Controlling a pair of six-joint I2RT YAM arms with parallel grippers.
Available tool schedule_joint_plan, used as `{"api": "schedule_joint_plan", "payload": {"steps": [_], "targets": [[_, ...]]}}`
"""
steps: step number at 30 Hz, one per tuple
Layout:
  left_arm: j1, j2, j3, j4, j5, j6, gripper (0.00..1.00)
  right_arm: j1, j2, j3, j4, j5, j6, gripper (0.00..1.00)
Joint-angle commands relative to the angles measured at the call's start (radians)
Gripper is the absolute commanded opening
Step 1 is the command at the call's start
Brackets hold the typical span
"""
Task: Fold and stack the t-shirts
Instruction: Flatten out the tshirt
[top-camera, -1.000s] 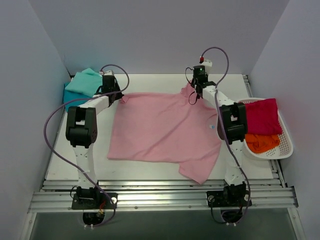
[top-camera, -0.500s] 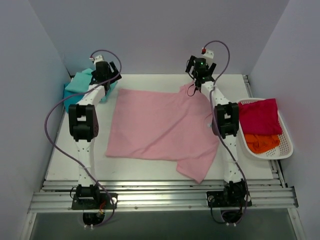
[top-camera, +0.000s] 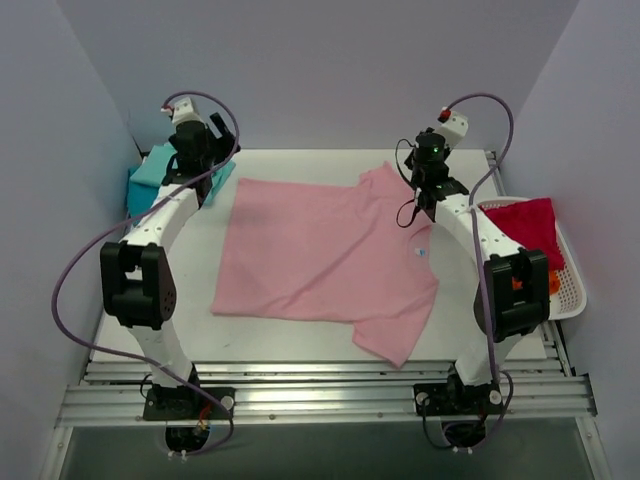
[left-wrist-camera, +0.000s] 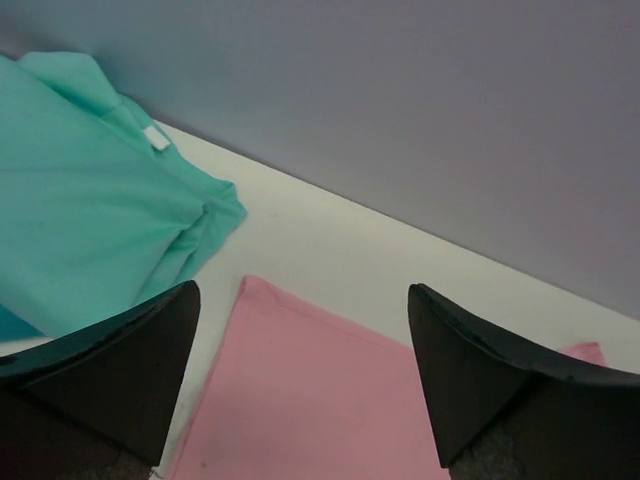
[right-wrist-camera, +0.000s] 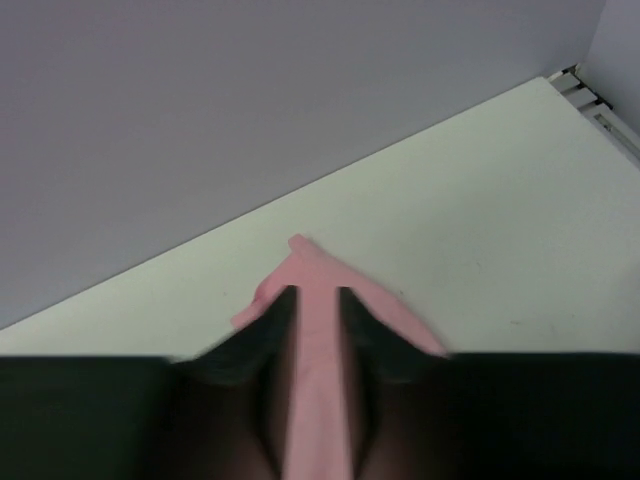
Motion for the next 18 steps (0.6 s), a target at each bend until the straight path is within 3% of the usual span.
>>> {"api": "schedule_joint_plan", "payload": {"steps": [1,3,4,5,7,11,18], "targets": [[-0.041,0.070,-0.016,0.053,0.119,-0.003,0.90,-0.004,0.017,-0.076,0.010,-0.058,0.076,0.00],[-0.063,0.143,0.020,0.032,0.173,-0.007,0.64,0.000,0.077,-0.056,-0.016,-0.107,0.079,0.00],[-0.071,0.169,0.038,0.012,0.210,-0.007,0.35,0.001,0.103,-0.021,-0.057,-0.119,0.080,0.00],[-0.089,0.220,0.079,-0.004,0.213,-0.009,0.21,0.003,0.158,0.002,-0.082,-0.123,0.082,0.00],[-0.104,0.270,0.127,-0.050,0.218,-0.010,0.03,0.004,0.215,0.068,-0.122,-0.138,0.085,0.00],[-0.123,0.393,0.235,-0.119,0.225,-0.009,0.02,0.004,0.364,0.163,-0.215,-0.138,0.091,0.00],[-0.124,0.447,0.284,-0.127,0.222,0.006,0.02,-0.016,0.506,0.303,-0.292,-0.103,0.106,0.00]]}}
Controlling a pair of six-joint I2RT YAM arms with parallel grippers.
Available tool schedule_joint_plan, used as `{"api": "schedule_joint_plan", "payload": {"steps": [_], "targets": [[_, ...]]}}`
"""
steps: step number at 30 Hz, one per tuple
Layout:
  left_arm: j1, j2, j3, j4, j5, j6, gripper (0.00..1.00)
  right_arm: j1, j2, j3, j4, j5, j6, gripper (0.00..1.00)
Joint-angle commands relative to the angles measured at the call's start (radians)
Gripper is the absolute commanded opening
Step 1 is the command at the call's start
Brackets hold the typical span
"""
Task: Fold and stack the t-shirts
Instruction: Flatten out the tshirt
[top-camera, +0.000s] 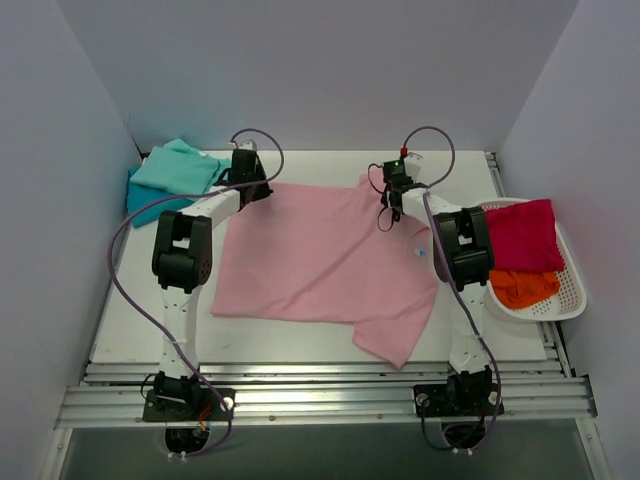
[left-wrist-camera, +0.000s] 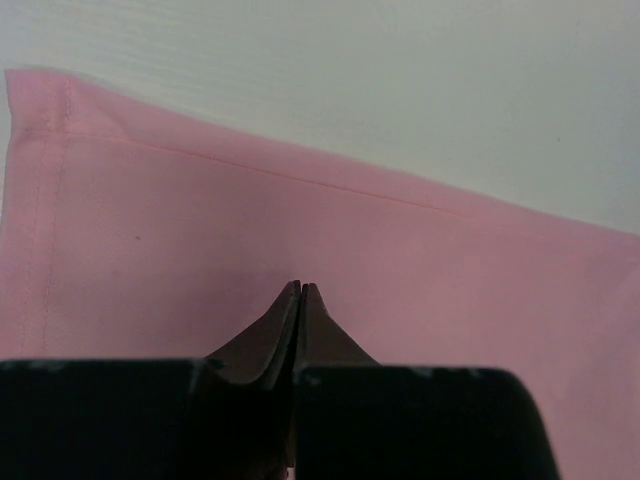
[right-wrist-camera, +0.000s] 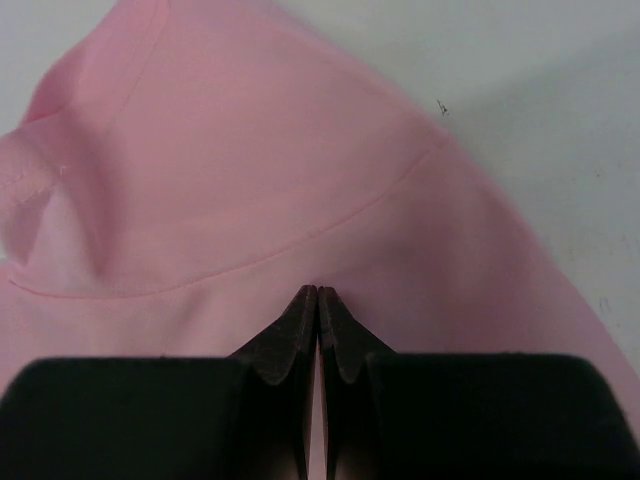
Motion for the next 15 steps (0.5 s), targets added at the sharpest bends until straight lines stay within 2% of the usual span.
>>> {"api": "schedule_joint_plan", "payload": {"steps": [1,11,15], "targets": [[0.012,-0.007,0.098,0.013,0.007,0.016,0.02,-0.019,0.031,0.114,-0.059,0.041,0.022,0.00],[0.045,0.096,0.221,-0.068,-0.019,-0.007,0.02,-0.062,0.203,0.340,-0.115,-0.005,0.027,0.00],[0.054,0.106,0.227,-0.091,-0.011,-0.033,0.02,-0.066,0.254,0.423,-0.126,-0.027,0.025,0.00]]}}
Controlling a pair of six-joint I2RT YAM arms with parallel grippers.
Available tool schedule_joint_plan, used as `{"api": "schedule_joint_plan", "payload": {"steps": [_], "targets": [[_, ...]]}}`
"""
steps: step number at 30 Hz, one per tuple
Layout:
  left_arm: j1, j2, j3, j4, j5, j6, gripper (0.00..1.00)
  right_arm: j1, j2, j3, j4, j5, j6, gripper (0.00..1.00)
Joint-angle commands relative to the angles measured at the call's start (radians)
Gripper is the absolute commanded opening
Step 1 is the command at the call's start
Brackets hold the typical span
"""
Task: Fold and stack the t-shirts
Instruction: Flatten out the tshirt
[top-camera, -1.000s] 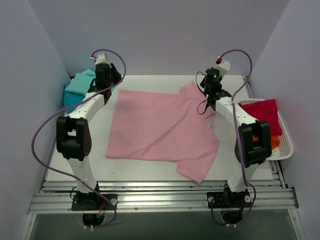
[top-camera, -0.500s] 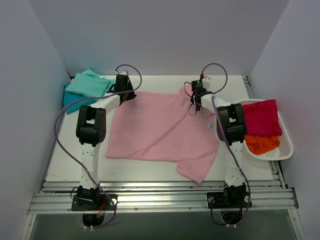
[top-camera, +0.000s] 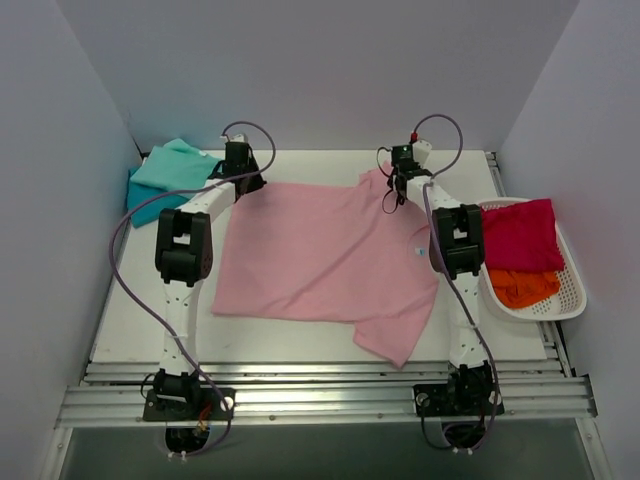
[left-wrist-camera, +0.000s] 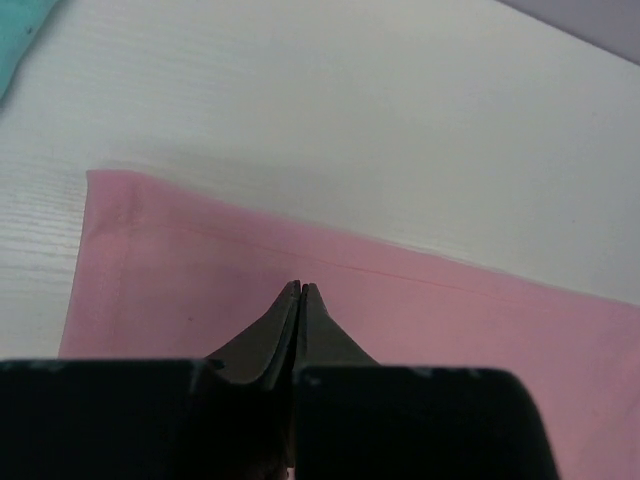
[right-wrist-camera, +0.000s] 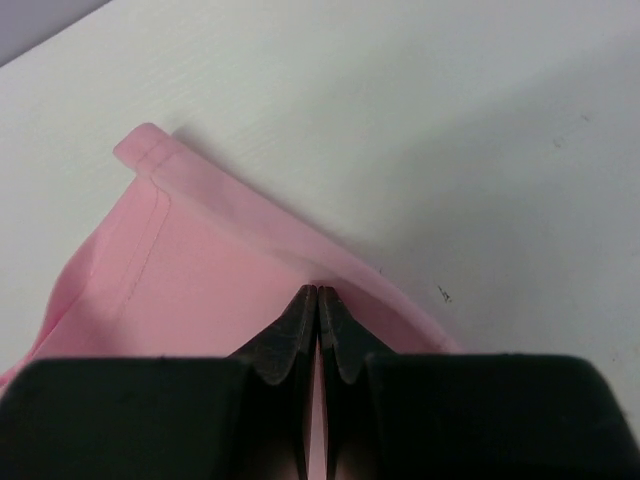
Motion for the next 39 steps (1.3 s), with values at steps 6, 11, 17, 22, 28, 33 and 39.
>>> {"api": "schedule_joint_plan", "payload": {"steps": [6,11,17,22,28,33,39], "targets": [[0.011,-0.037,-0.030,-0.028,0.009,-0.042,0.02,-0.018,0.129,0.222,-0.079,-0.063,0.007,0.00],[0.011,-0.112,-0.102,0.008,0.004,-0.052,0.02,-0.018,0.213,0.336,-0.033,-0.152,0.005,0.00],[0.013,-0.172,-0.153,0.015,-0.025,-0.040,0.02,-0.021,0.226,0.416,0.022,-0.168,-0.021,0.15],[0.011,-0.322,-0.274,0.119,-0.094,-0.020,0.49,-0.026,0.023,0.177,0.202,-0.176,-0.073,0.98],[-0.038,-0.624,-0.613,0.340,-0.286,0.004,0.97,-0.026,-0.341,-0.196,0.415,-0.110,-0.133,1.00],[-0.097,-0.845,-0.876,0.553,-0.370,0.023,0.97,0.048,-0.599,-0.386,0.331,0.139,-0.139,1.00],[-0.168,-0.988,-1.240,0.929,-0.187,0.049,0.94,-0.051,-0.883,-0.812,0.300,-0.093,0.143,0.91]]}}
